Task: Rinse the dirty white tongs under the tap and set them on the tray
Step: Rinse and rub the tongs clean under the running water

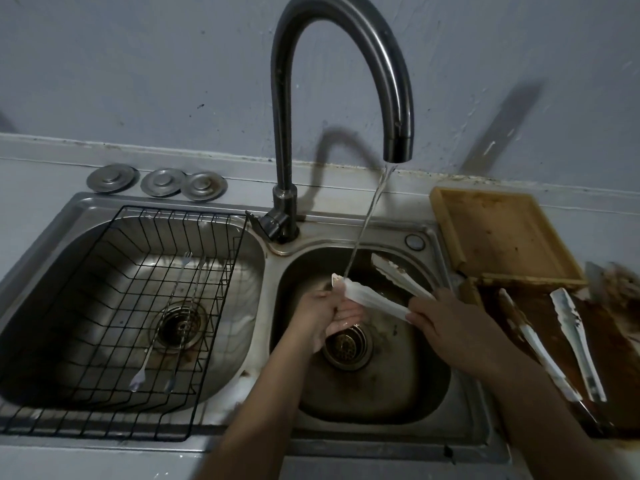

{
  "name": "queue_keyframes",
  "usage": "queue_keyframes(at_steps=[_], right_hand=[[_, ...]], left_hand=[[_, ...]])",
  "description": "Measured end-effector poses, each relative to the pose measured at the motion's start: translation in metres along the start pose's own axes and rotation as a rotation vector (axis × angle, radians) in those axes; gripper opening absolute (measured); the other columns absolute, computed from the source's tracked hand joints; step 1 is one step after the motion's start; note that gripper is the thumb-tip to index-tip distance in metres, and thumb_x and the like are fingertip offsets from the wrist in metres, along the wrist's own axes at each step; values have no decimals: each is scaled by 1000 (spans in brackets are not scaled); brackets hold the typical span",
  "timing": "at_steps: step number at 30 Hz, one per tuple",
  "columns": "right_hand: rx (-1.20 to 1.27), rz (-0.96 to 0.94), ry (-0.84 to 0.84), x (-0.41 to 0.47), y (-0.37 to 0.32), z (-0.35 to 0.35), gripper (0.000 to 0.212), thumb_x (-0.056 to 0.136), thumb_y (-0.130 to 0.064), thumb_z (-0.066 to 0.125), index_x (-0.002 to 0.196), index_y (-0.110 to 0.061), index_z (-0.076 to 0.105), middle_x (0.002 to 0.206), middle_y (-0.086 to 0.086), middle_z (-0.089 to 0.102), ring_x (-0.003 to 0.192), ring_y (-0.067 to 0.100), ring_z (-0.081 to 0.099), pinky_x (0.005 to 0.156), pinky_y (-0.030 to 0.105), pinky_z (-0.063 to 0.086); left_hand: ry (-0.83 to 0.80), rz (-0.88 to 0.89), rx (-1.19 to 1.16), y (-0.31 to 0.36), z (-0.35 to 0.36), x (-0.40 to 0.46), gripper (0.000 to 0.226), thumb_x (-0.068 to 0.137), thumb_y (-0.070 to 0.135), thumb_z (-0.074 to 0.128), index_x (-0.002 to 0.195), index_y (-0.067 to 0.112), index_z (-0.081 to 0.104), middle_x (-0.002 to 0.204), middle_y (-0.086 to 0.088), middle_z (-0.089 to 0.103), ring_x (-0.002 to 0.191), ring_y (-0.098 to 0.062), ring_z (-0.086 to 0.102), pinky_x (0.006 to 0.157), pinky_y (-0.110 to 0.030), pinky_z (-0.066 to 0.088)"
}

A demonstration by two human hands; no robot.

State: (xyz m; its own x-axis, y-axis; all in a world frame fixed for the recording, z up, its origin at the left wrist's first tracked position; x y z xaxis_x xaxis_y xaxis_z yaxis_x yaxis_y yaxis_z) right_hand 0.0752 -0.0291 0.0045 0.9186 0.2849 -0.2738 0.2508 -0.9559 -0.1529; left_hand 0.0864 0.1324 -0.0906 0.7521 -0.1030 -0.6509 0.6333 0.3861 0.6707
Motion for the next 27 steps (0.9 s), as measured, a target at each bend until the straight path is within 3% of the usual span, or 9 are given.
queue_keyframes(at_steps=[4, 7, 11, 17, 21, 25, 27], right_hand=[[-13, -14, 12, 1, -3, 4, 26, 98, -43, 27, 102, -31, 49, 98, -2, 45, 78, 10, 53, 71, 25, 47], [34, 0, -34, 1, 0, 7, 26, 98, -42, 28, 104, -31, 50, 100, -2, 46, 82, 9, 52, 77, 26, 47], [68, 5, -88, -2, 3, 9, 26, 97, -43, 29, 107, -33, 51, 102, -2, 47, 88, 10, 52, 82, 29, 47], [-13, 3, -82, -4, 3, 8, 26, 97, -44, 29, 105, -33, 51, 101, -3, 45, 87, 11, 53, 77, 26, 46], [-33, 8, -49, -5, 2, 3, 26, 97, -44, 29, 106, -34, 51, 101, -4, 45, 85, 9, 53, 73, 24, 47], [-85, -2, 51, -3, -5, -3, 26, 97, -45, 28, 103, -32, 50, 100, -4, 42, 77, 7, 51, 62, 19, 41], [-106, 20, 131, 2, -12, -7, 25, 96, -45, 28, 100, -31, 48, 101, -1, 41, 74, 8, 51, 63, 22, 44]], left_hand=[[62, -2, -23, -3, -3, 4, 37, 100, 29, 39, 97, 0, 62, 63, -10, 73, 57, -14, 71, 52, -22, 58], [63, -41, 24, -5, -4, 3, 37, 101, 29, 37, 104, 0, 61, 74, -12, 69, 62, -16, 69, 52, -22, 58], [68, -98, 71, -8, -7, 3, 43, 101, 37, 35, 92, 4, 61, 73, -11, 67, 67, -19, 68, 54, -25, 58], [21, -119, 146, -11, -3, 3, 42, 93, 45, 50, 99, 5, 62, 83, -12, 71, 76, -19, 70, 59, -26, 58], [60, -96, 1, -7, -5, 3, 40, 98, 37, 44, 103, 2, 62, 83, -14, 70, 74, -20, 69, 55, -25, 59], [137, 45, -286, 6, -11, 5, 19, 95, 13, 52, 99, 0, 64, 73, -13, 74, 60, -17, 72, 53, -24, 59], [152, 121, -353, 12, -9, 6, 21, 92, 9, 56, 104, -5, 65, 81, -16, 73, 63, -17, 70, 55, -24, 57]])
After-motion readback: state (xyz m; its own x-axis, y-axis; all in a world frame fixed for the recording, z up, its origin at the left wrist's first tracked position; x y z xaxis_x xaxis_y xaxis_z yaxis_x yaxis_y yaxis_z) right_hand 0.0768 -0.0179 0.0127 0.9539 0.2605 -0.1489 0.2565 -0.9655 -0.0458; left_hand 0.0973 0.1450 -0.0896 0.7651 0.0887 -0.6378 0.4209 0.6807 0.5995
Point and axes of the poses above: each hand's wrist, its own x-axis towards the middle knuckle, its own z-axis out of the palm, y = z × x, the point moved 7 cm from there along x, towards the middle knuckle
